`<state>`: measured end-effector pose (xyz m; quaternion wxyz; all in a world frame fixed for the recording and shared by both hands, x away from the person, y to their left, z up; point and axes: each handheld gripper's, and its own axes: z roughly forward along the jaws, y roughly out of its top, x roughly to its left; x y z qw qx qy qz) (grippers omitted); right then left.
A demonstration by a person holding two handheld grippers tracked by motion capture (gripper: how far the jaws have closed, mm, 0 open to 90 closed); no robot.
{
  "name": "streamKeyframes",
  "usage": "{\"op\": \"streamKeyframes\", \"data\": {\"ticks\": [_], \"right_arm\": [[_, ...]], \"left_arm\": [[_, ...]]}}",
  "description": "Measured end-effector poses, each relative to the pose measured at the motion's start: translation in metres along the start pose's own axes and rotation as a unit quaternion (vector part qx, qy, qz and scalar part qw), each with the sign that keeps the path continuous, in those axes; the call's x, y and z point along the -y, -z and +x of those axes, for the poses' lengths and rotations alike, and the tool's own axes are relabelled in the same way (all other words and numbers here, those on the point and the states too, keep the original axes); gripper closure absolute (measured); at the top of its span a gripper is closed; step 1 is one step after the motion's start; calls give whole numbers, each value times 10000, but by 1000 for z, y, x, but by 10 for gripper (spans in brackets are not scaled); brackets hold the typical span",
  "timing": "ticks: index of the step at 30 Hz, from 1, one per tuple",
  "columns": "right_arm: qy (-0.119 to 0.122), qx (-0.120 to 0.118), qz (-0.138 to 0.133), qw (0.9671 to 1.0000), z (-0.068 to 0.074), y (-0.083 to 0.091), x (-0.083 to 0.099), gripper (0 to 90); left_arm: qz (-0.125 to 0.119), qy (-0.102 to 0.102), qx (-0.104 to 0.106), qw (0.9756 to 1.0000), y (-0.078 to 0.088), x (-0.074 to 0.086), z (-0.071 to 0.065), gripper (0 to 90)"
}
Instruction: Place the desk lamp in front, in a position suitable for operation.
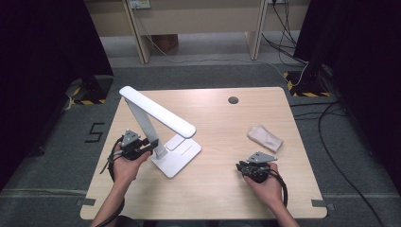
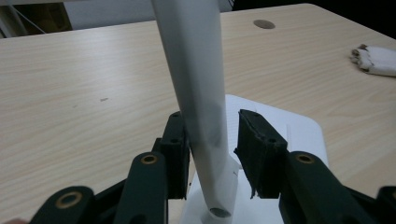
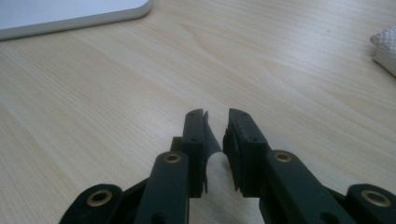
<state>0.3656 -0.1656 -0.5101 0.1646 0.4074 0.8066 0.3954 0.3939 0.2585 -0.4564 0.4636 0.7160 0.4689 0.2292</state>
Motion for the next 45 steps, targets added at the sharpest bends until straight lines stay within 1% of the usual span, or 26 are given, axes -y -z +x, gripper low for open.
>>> {"op": "streamKeyframes", "data": {"ticks": [2,3,4,6,8,9,10,11,15,17,18,20,22,23,25,26,28,29,31,33,35,37,41,43,44,45], "right_arm": [[11,-27,16,10000,2,-1,-1,774],[11,-27,16,10000,2,-1,-1,774],[38,-77,32,10000,4,-3,-3,772],[42,-122,71,9999,9,-5,-4,770],[70,-179,78,9998,12,-8,-6,769],[92,-192,86,9997,13,-9,-8,768],[100,-229,90,9996,15,-11,-9,768],[93,-253,107,9996,17,-12,-10,768],[144,-325,146,9993,24,-16,-14,768],[137,-333,186,9992,28,-18,-15,768],[142,-331,201,9991,30,-20,-16,771],[174,-325,257,9990,33,-23,-17,782],[166,-383,318,9986,39,-24,-19,780],[193,-455,328,9982,41,-23,-19,766],[200,-642,466,9967,46,-19,-19,724],[200,-642,466,9967,46,-19,-19,724],[320,-699,451,9960,53,-15,-18,679],[388,-758,470,9953,59,-14,-16,642],[463,-818,538,9941,63,-16,-15,610],[520,-791,609,9936,65,-20,-13,602],[552,-754,565,9940,66,-21,-13,602],[621,-607,598,9944,66,-24,-16,607],[708,-550,596,9942,68,-28,-20,587],[696,-522,627,9942,67,-29,-21,589],[635,-535,630,9946,66,-29,-22,590],[665,-528,600,9946,64,-31,-22,592]], "left_arm": [[42,-148,101,9998,0,0,-9,638],[42,-148,101,9998,0,0,-9,640],[68,-231,220,9995,0,0,-19,640],[92,-304,354,9989,-1,-1,-29,636],[113,-327,515,9981,-3,-2,-39,618],[113,-327,515,9981,-3,-2,-39,606],[103,-346,684,9970,-4,-4,-47,597],[92,-373,745,9965,-5,-5,-51,589],[92,-517,829,9952,-5,-9,-67,551],[67,-497,879,9949,-5,-10,-73,543],[67,-497,879,9949,-5,-10,-73,540],[-7,-462,817,9956,-4,-11,-81,540],[-28,-518,771,9957,-4,-11,-85,543],[-25,-515,760,9958,-3,-10,-87,545],[-92,-481,744,9960,0,-9,-89,550],[-92,-481,744,9960,0,-9,-89,554],[-138,-495,697,9962,1,-8,-90,561],[-175,-479,635,9967,2,-7,-90,582],[-175,-479,594,9969,2,-7,-91,606],[-171,-497,551,9971,3,-6,-94,607],[-181,-500,530,9972,3,-6,-95,607],[-180,-470,538,9973,3,-6,-98,608],[-176,-440,498,9976,1,-6,-99,607],[-168,-400,515,9977,-1,-7,-98,607],[-176,-397,507,9978,-3,-7,-98,607],[-182,-395,503,9978,-4,-8,-97,606]]}}
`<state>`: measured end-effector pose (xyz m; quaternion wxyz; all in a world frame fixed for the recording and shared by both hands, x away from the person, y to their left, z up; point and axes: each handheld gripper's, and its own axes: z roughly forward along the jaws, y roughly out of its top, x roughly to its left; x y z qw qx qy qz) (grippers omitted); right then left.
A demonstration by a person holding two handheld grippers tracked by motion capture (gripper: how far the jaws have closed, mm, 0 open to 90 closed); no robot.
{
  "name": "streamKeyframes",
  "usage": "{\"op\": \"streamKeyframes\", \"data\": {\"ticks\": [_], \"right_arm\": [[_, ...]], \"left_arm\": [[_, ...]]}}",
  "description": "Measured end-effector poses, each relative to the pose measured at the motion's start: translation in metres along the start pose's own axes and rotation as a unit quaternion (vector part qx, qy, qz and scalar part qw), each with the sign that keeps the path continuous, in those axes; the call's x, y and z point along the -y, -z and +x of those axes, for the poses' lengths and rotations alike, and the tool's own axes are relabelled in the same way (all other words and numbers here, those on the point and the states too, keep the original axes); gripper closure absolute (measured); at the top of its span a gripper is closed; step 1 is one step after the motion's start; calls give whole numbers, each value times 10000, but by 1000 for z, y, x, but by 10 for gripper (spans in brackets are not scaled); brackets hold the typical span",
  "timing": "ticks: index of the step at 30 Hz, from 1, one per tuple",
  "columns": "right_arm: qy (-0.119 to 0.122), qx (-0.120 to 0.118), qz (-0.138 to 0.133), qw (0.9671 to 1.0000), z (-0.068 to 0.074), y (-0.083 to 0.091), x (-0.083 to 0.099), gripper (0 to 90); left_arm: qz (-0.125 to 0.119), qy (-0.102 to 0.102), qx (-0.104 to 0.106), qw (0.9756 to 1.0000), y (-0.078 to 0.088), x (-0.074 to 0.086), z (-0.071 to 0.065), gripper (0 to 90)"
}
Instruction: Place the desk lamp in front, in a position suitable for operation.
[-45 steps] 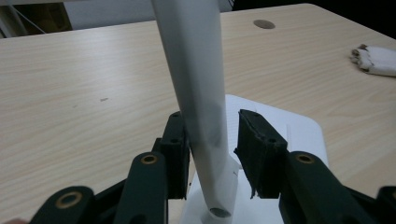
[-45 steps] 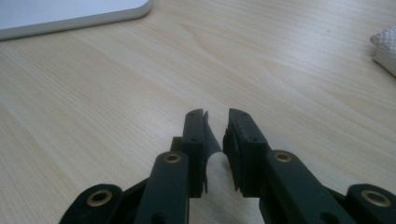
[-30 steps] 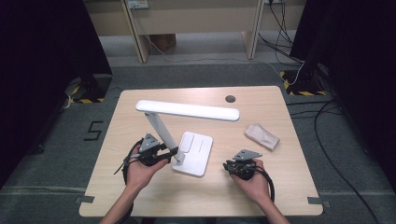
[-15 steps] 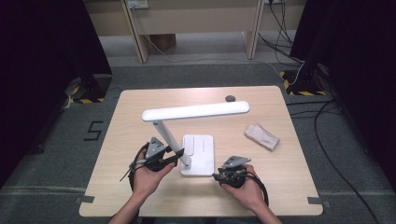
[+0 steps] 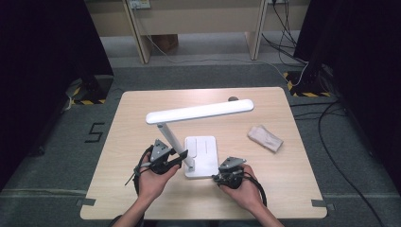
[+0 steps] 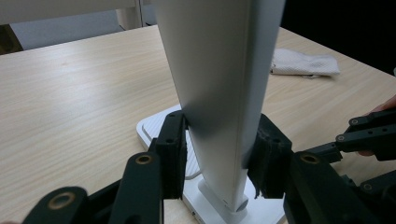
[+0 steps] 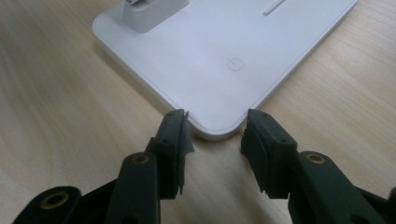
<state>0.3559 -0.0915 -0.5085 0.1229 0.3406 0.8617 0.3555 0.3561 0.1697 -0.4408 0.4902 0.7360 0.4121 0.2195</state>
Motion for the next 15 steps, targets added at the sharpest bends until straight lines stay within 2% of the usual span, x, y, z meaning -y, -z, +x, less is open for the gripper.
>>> {"op": "streamKeyframes", "data": {"ticks": [15], "right_arm": [[-103,146,-27,9998,-17,-13,-14,603]], "left_arm": [[-12,6,-134,9999,-19,-10,13,605]]}}
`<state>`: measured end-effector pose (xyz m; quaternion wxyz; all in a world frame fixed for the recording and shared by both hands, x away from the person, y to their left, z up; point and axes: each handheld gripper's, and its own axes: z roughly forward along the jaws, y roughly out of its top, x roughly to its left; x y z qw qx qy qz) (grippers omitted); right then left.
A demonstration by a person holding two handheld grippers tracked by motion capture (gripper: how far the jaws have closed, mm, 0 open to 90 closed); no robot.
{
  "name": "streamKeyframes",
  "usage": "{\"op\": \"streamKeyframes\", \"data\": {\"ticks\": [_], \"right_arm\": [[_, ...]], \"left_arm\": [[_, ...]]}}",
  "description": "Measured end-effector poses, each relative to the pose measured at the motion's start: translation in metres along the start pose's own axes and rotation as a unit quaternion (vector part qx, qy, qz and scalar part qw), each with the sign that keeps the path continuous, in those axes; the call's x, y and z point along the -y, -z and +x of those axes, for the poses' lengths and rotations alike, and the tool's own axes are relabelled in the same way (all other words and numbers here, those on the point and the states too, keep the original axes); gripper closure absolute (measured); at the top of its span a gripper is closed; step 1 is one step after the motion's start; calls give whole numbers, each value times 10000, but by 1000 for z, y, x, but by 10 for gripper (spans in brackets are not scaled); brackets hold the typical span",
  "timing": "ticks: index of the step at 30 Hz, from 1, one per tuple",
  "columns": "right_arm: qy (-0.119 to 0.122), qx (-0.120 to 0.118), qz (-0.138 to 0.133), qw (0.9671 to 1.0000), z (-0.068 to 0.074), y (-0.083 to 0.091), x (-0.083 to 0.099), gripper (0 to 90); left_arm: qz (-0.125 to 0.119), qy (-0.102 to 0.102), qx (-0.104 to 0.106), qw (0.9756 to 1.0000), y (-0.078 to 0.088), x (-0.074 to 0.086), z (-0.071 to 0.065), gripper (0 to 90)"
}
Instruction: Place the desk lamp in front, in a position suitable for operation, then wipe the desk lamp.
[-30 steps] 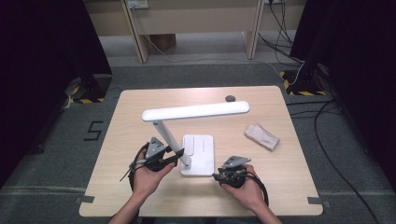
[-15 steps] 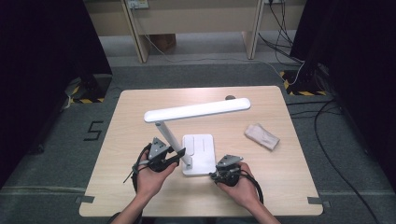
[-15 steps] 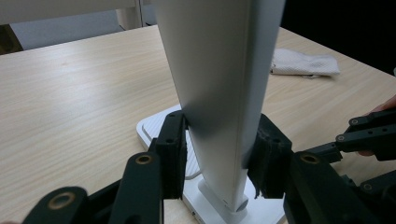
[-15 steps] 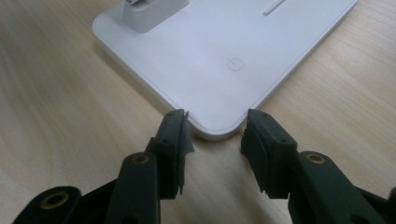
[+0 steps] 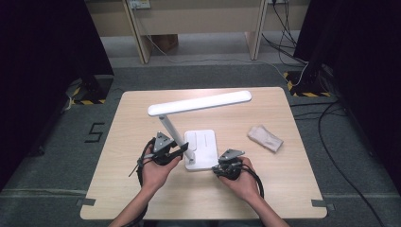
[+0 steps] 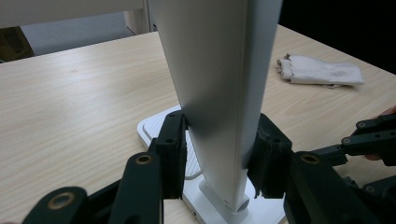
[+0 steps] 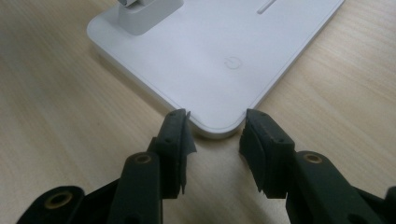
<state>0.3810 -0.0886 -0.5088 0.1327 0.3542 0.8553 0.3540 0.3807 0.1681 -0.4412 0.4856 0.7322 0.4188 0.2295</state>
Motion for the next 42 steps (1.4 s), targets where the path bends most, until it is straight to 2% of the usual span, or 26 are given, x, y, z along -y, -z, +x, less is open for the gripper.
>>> {"op": "streamKeyframes", "data": {"ticks": [3,4,8,11,12,14,15,16,17,19,20,21,23,24,30,32,33,34,35,37,39,42], "right_arm": [[-80,-5,22,10000,0,-1,-1,605],[16,11,-9,10000,-1,-1,-2,608],[29,35,-183,9998,-4,8,3,584],[-98,199,-288,9993,-13,22,10,571],[-226,278,-349,9987,-18,30,14,570],[-356,466,-470,9972,-29,42,21,570],[-356,466,-470,9972,-29,42,21,570],[-453,539,-529,9961,-34,48,25,571],[-679,653,-650,9934,-44,60,33,572],[-795,771,-723,9912,-52,69,40,573],[-795,771,-723,9912,-52,69,40,573],[-909,875,-788,9889,-59,77,46,572],[-922,902,-806,9884,-61,78,47,571],[-1038,967,-821,9865,-66,83,50,570],[-1078,1087,-865,9844,-77,88,49,551],[-1065,1173,-839,9838,-87,90,47,533],[-1065,1173,-839,9838,-87,90,47,533],[-1082,1266,-841,9824,-95,91,46,526],[-1082,1266,-841,9824,-95,91,46,526],[-1091,1378,-808,9811,-106,93,43,511],[-1101,1399,-785,9809,-108,94,41,504],[-1030,1487,-648,9814,-121,93,37,479]], "left_arm": [[-17,-86,-3,10000,-1,0,2,594],[-57,-145,43,9999,0,3,2,577],[-165,-118,165,9997,9,12,2,482],[-163,-237,181,9994,18,22,1,421],[-167,-287,179,9993,21,26,1,408],[-188,-248,155,9994,26,34,3,396],[-188,-248,155,9994,26,34,3,394],[-197,-215,128,9995,28,39,4,394],[-157,-136,70,9998,30,46,8,393],[-110,-81,7,9999,31,51,12,391],[-110,-81,7,9999,31,51,12,389],[-62,-51,-67,9999,31,55,15,386],[-35,-35,-77,10000,31,57,16,384],[-4,-22,-76,10000,29,59,17,384],[62,-17,-31,10000,27,61,16,384],[84,-23,-5,10000,25,63,16,385],[84,-23,-5,10000,25,63,16,385],[89,7,4,10000,25,64,16,387],[89,7,4,10000,25,64,16,387],[86,4,11,10000,23,64,16,390],[85,-8,1,10000,23,63,16,392],[67,-38,34,10000,25,63,16,395]]}}
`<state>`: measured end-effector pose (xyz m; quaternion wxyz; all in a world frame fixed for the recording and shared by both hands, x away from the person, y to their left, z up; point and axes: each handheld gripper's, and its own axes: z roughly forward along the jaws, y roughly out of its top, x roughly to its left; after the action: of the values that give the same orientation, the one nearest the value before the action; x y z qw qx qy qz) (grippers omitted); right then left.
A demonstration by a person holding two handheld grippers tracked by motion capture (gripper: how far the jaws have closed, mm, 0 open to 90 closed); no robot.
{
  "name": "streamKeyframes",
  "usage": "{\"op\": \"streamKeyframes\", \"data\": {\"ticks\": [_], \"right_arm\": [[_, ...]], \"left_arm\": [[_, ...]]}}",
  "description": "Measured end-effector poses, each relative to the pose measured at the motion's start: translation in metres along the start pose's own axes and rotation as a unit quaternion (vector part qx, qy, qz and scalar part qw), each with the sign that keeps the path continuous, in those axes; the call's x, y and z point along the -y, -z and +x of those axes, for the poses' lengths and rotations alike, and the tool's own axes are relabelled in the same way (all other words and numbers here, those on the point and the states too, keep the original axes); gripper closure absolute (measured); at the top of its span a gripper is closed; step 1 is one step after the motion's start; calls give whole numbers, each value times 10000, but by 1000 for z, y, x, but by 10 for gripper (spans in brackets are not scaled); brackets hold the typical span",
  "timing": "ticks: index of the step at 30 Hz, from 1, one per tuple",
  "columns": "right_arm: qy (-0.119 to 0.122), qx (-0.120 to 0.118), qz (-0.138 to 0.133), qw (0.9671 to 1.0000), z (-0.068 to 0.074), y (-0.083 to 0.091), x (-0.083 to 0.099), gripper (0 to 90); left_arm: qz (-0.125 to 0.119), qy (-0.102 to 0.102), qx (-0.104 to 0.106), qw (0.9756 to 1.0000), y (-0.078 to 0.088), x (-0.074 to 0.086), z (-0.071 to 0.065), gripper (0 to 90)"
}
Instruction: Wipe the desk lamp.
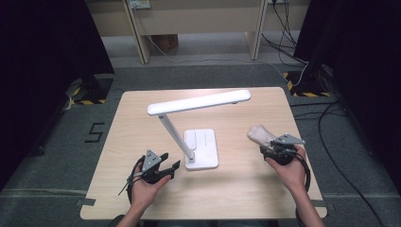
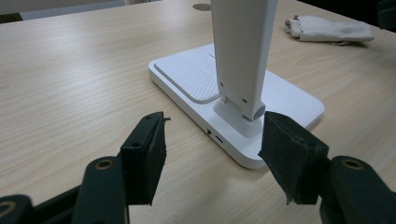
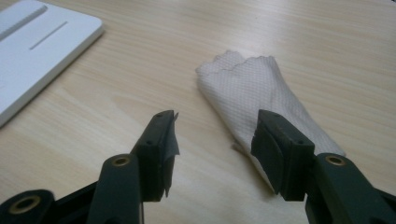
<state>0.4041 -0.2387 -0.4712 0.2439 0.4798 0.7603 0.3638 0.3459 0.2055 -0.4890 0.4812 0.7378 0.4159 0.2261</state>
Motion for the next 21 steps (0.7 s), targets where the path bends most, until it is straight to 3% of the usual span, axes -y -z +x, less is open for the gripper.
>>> {"op": "streamKeyframes", "data": {"ticks": [13,21], "right_arm": [[89,22,329,9994,-14,-25,-18,419],[44,170,508,9986,-28,-48,-23,390]], "left_arm": [[93,105,-75,9999,8,9,8,397],[119,93,-54,9999,7,10,7,398]]}}
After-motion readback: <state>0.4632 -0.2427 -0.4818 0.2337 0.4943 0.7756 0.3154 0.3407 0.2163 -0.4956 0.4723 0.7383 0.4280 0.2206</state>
